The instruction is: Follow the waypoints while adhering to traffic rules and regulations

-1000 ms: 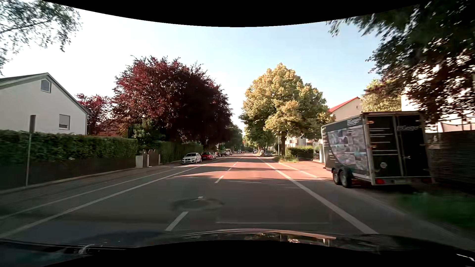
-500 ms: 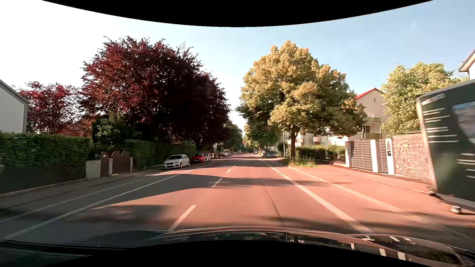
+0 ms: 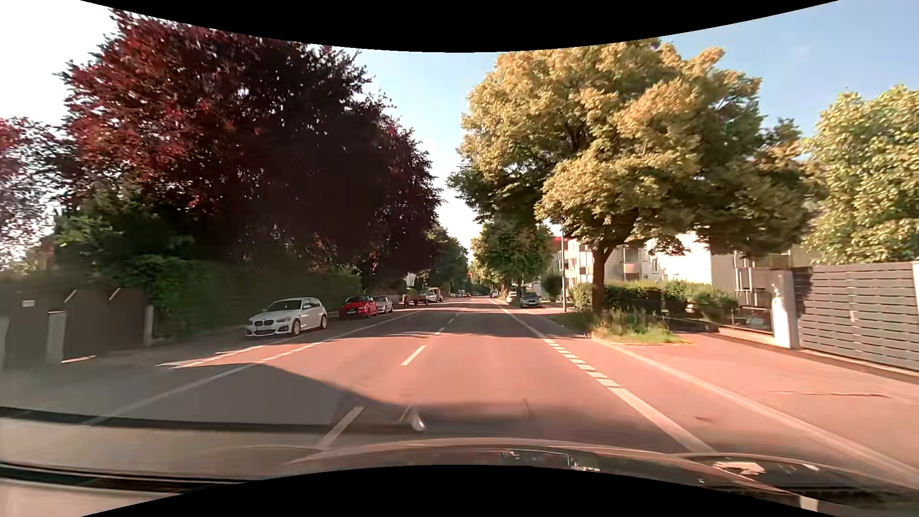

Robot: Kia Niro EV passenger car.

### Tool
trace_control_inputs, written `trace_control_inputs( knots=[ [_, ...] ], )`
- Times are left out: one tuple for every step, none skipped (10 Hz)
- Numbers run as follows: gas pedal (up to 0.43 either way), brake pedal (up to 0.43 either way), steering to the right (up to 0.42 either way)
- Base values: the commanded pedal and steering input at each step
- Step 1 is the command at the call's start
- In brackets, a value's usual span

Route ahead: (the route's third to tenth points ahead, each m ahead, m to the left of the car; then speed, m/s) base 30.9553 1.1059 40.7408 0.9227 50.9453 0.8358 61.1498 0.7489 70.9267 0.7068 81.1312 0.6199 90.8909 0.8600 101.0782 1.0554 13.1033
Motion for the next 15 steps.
trace_control_inputs(
  knots=[
    [0.098, 0.006, 0.001],
    [0.098, 0.006, 0.000],
    [0.098, 0.006, 0.000],
    [0.110, 0.006, 0.000],
    [0.110, 0.006, 0.000],
    [0.110, 0.006, 0.000],
    [0.110, 0.006, 0.000],
    [0.110, 0.006, -0.001],
    [0.110, 0.006, -0.002],
    [0.110, 0.006, -0.002],
    [0.110, 0.006, -0.002],
    [0.110, 0.006, -0.004],
    [0.110, 0.006, -0.004],
    [0.110, 0.012, -0.004],
    [0.110, 0.006, -0.004]
  ],
)
